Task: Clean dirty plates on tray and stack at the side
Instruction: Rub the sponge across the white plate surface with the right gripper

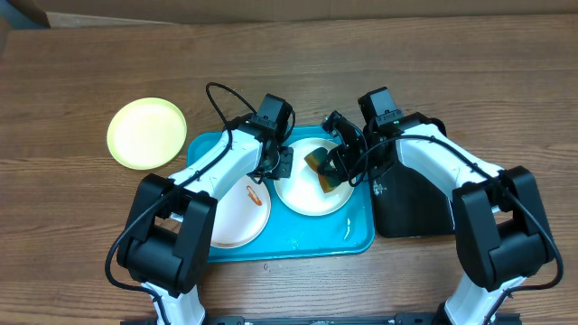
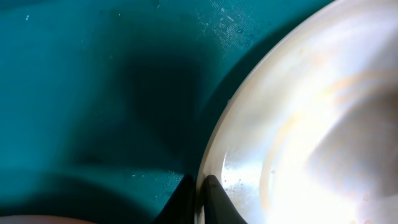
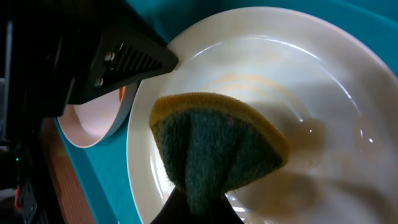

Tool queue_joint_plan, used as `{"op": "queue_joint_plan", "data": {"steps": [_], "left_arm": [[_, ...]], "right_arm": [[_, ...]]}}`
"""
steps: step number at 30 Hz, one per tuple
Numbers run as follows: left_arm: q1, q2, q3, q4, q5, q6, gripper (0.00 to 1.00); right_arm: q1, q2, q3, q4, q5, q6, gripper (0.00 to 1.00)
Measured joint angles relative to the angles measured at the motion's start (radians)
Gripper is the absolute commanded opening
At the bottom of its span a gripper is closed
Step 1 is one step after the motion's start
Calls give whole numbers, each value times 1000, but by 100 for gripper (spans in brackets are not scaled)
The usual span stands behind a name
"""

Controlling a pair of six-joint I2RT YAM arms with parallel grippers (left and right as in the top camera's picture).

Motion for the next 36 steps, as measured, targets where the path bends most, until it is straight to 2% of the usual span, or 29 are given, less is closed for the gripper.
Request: {"op": "queue_joint_plan", "data": {"steps": [7, 12, 25, 32, 36], "left_arm": [[0, 0, 0, 0, 0, 0, 8], [0, 0, 0, 0, 0, 0, 8], [0, 0, 0, 0, 0, 0, 8], [0, 0, 0, 0, 0, 0, 8], [0, 0, 0, -1, 0, 0, 8]], "right_arm": [[5, -1, -55, 24, 89, -21, 4], [5, -1, -113, 94, 154, -26, 4], [5, -1, -116, 306, 249, -23, 4], [4, -1, -43, 230, 133, 2, 4], [3, -5, 46, 121, 99, 12, 4]]}}
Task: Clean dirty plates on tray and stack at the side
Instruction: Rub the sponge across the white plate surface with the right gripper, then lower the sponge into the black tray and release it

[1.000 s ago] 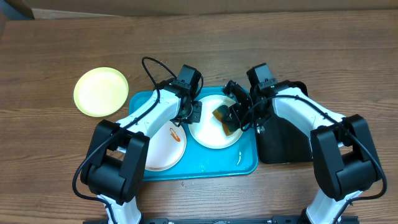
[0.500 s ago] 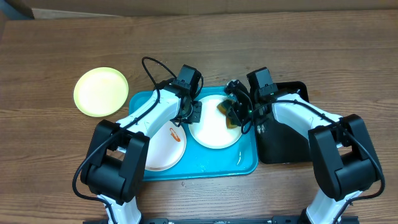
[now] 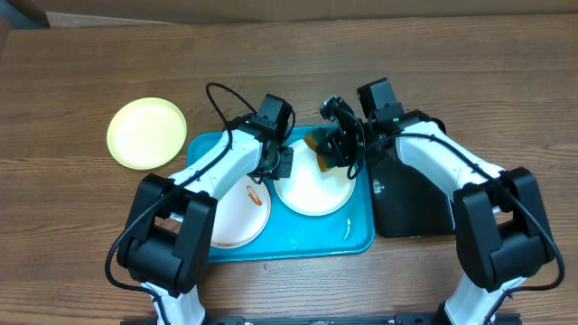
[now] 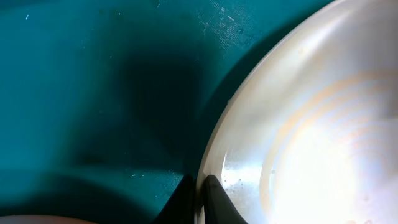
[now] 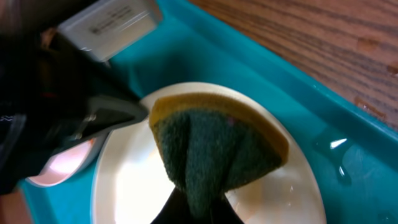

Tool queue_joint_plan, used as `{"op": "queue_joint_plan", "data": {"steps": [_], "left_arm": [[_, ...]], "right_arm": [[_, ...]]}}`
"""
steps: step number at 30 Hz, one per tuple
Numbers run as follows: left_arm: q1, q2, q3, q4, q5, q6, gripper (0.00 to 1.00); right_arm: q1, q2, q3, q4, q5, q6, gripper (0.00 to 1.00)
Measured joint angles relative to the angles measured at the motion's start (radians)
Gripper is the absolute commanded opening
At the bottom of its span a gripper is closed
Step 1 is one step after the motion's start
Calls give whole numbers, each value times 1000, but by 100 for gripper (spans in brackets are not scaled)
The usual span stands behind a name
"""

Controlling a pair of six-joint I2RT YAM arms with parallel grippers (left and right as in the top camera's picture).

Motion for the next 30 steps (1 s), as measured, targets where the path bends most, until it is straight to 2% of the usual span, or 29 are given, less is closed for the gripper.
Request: {"op": "queue_joint_plan", "data": {"steps": [6, 11, 15, 20, 30], "left_arm": [[0, 0, 0, -1, 0, 0, 9], [0, 0, 0, 0, 0, 0, 9], [0, 0, 0, 13, 0, 0, 10], [0, 0, 0, 29, 0, 0, 13], [0, 0, 0, 32, 0, 0, 15]], "right_arm": [[-38, -71, 48, -216, 7, 3, 4], [-146, -158, 51, -396, 77, 15, 4], [-234, -180, 56, -497, 192, 83, 4], [-245, -181, 14, -470, 325, 152, 4], [-233, -181, -191, -237, 557, 245, 4]]}}
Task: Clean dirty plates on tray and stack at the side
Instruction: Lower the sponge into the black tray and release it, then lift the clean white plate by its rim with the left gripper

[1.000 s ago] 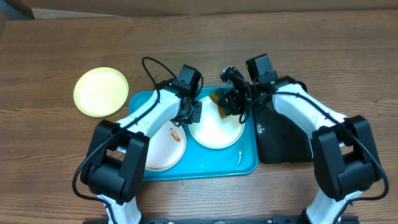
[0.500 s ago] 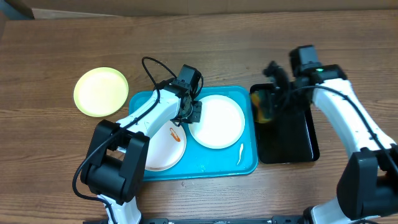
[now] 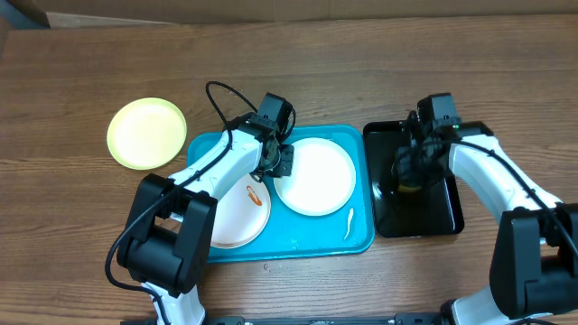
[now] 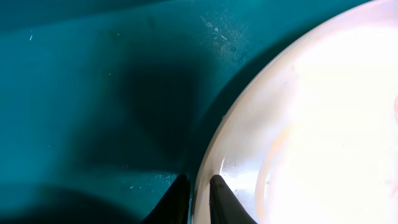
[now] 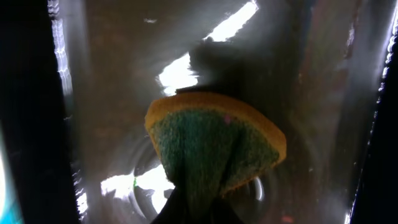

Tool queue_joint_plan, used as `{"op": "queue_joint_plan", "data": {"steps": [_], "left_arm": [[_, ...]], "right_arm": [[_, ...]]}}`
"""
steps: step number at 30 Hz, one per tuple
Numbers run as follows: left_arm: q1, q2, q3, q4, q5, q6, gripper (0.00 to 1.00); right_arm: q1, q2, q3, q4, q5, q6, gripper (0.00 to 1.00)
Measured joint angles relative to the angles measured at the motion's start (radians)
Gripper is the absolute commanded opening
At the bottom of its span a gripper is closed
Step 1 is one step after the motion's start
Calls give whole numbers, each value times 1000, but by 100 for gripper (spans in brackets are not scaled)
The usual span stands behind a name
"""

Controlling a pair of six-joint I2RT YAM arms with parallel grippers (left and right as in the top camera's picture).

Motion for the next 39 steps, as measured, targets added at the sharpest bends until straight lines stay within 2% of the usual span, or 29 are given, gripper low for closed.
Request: {"op": "queue_joint_plan", "data": {"steps": [1, 2, 4, 6, 8, 12, 18, 22, 25, 26, 27, 28, 32, 39], "left_arm": [[0, 0, 0, 0, 0, 0, 15], [0, 0, 0, 0, 0, 0, 15], [0, 0, 0, 0, 0, 0, 16], [0, 0, 0, 0, 1, 0, 22], [0, 0, 0, 0, 5, 3, 27], [0, 0, 0, -8, 12, 3, 33], [0, 0, -3, -27, 19, 3, 37], [0, 0, -5, -27, 19, 3, 37], [0, 0, -7, -23, 19, 3, 35], [0, 0, -9, -20, 19, 3, 35], [0, 0, -12, -16, 19, 3, 32], [0, 0, -14, -16, 19, 3, 27], [-8, 0, -17, -14, 19, 0, 4], [-13, 0, -10, -19, 34, 18, 4]], "right_arm": [[0, 0, -15, 16, 10, 4, 4], [0, 0, -29, 29, 17, 7, 11], [0, 0, -50, 41, 27, 16, 32], [0, 0, -55, 43, 33, 24, 44], [0, 0, -55, 45, 36, 23, 50], [0, 0, -30, 0, 42, 44, 54], [-32, 0, 127, -56, 43, 72, 56], [-106, 0, 189, -63, 44, 103, 65], [-181, 0, 193, -69, 45, 120, 70], [-206, 0, 193, -73, 44, 133, 76], [-231, 0, 193, -75, 45, 144, 97], [-251, 0, 193, -77, 45, 159, 100], [-327, 0, 193, -106, 48, 175, 100], [-355, 0, 193, -104, 48, 184, 100]]}}
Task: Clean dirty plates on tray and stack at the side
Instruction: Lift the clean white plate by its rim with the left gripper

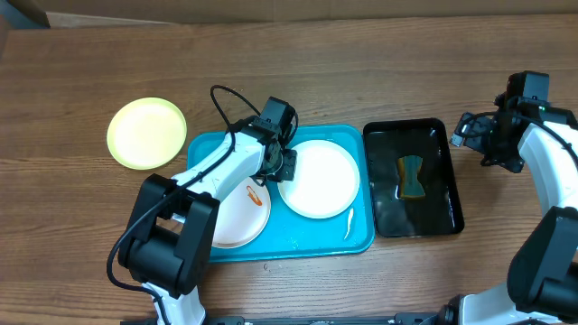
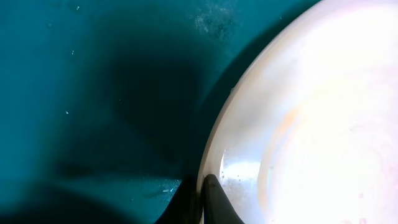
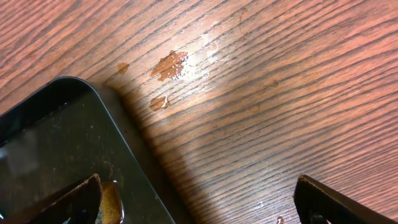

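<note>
A white plate (image 1: 318,178) lies in the right half of the teal tray (image 1: 298,242). My left gripper (image 1: 284,165) is shut on its left rim, and in the left wrist view the fingertips (image 2: 208,194) pinch the plate's edge (image 2: 298,124). A second white plate (image 1: 242,212) with an orange smear lies in the tray's left half. The yellow-green sponge (image 1: 413,176) lies loose in the black basin (image 1: 383,217). My right gripper (image 1: 476,143) hangs open over bare wood, right of the basin, with nothing between its fingers (image 3: 69,202).
A yellow plate (image 1: 146,134) sits on the table left of the tray. A white streak (image 1: 349,223) lies on the tray floor near its front right corner. Wet spots (image 3: 169,64) mark the wood beside the basin's corner (image 3: 56,124).
My right gripper has let go of the sponge, which now lies in the basin. It has opened and moved right, off the basin and over the wood. My left gripper still pinches the plate's rim.
The right gripper held the sponge on the white plate while the left pinched its rim. Then the sponge was at the plate's far edge, then held down in the black basin. Now it lies there loose, and the plate looks clean white.
</note>
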Tool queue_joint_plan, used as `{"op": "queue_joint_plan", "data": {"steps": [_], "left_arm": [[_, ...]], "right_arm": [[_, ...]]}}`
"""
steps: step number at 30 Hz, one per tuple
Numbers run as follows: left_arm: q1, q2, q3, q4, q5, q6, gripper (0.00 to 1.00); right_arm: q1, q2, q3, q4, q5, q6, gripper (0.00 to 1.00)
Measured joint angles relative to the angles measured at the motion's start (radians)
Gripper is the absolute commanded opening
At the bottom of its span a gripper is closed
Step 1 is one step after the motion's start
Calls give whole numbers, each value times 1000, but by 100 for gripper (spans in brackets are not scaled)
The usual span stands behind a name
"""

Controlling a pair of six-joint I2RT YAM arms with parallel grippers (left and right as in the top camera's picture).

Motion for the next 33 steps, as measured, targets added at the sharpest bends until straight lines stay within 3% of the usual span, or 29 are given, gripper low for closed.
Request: {"op": "queue_joint_plan", "data": {"steps": [11, 21, 28, 33], "left_arm": [[50, -14, 174, -158, -69, 67, 4], [42, -76, 346, -202, -103, 73, 4], [-86, -81, 394, -147, -196, 75, 4], [-258, -81, 394, -81, -385, 76, 4]], "right_arm": [[0, 0, 0, 2, 0, 6, 100], [0, 0, 0, 2, 0, 6, 100], [0, 0, 0, 2, 0, 7, 100], [0, 0, 0, 3, 0, 7, 100]]}}
